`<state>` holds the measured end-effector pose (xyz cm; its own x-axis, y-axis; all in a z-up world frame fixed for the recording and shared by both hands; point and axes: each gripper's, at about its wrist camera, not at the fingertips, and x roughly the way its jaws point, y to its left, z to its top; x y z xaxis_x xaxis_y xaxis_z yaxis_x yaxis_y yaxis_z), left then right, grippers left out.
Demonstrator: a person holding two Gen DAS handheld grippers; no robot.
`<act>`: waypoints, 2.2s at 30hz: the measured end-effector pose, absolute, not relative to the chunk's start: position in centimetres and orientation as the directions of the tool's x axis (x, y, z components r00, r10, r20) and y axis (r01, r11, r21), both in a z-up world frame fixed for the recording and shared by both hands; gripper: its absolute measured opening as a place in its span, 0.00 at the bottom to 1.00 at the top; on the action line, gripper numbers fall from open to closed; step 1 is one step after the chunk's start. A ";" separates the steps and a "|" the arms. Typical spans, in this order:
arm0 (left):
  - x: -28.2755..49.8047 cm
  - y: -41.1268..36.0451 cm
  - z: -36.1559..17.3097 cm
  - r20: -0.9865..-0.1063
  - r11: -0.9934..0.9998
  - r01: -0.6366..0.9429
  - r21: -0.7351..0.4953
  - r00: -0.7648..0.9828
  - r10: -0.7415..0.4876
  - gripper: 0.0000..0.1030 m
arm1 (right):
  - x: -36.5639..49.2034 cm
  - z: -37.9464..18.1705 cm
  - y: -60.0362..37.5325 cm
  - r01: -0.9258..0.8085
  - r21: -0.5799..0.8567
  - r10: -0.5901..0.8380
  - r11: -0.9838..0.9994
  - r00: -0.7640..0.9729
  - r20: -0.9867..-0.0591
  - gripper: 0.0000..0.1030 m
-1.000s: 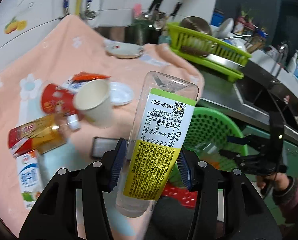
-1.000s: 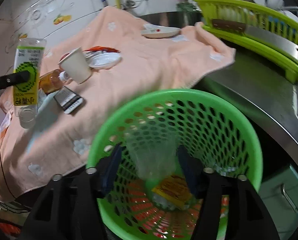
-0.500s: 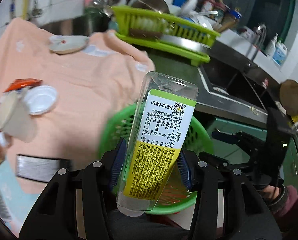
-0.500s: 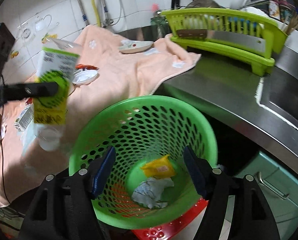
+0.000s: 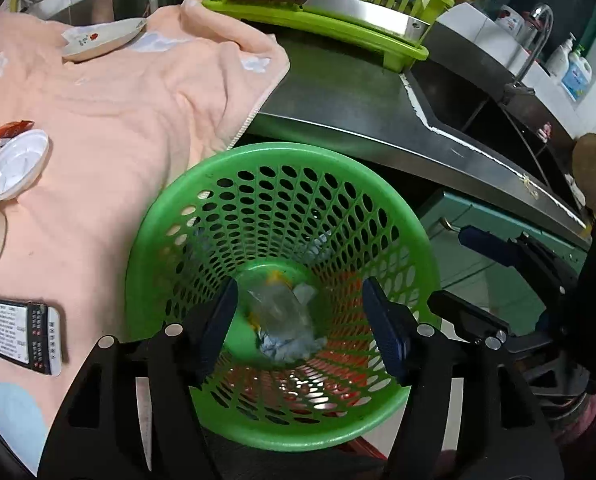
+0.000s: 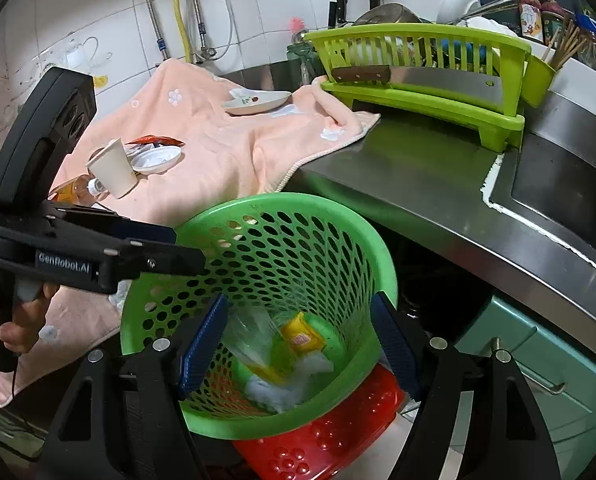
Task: Collect trash
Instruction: 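Drop the clear bottle in the basket with the left tool while the right tool drops the cup, then grasp the black rectangular box with the right tool while the left tool grasps the white milk carton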
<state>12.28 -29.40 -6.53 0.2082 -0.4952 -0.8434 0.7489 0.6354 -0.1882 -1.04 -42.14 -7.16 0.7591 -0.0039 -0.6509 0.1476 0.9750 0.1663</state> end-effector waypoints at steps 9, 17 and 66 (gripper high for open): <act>13.0 -23.9 -3.1 -0.809 0.701 0.699 -0.143 0.326 -0.489 0.62 | 0.8 -5.9 -38.7 0.044 0.173 0.078 0.984 0.764 -0.640 0.70; 15.2 -16.4 -0.6 -0.789 0.817 0.569 -0.094 0.458 -0.410 0.63 | 4.4 -4.8 -34.7 -0.090 0.184 0.189 0.979 0.745 -0.639 0.70; 24.6 5.3 -5.8 -0.851 0.990 0.132 -0.057 0.513 -0.117 0.75 | 22.6 -7.2 -16.2 -0.564 0.018 0.359 0.825 0.501 -0.788 0.55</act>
<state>24.58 5.28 -5.83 0.5125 -0.1173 -0.8506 0.1324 0.9896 -0.0567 22.64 -16.22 -7.19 0.5006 0.3589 -0.7877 -0.5643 0.8254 0.0175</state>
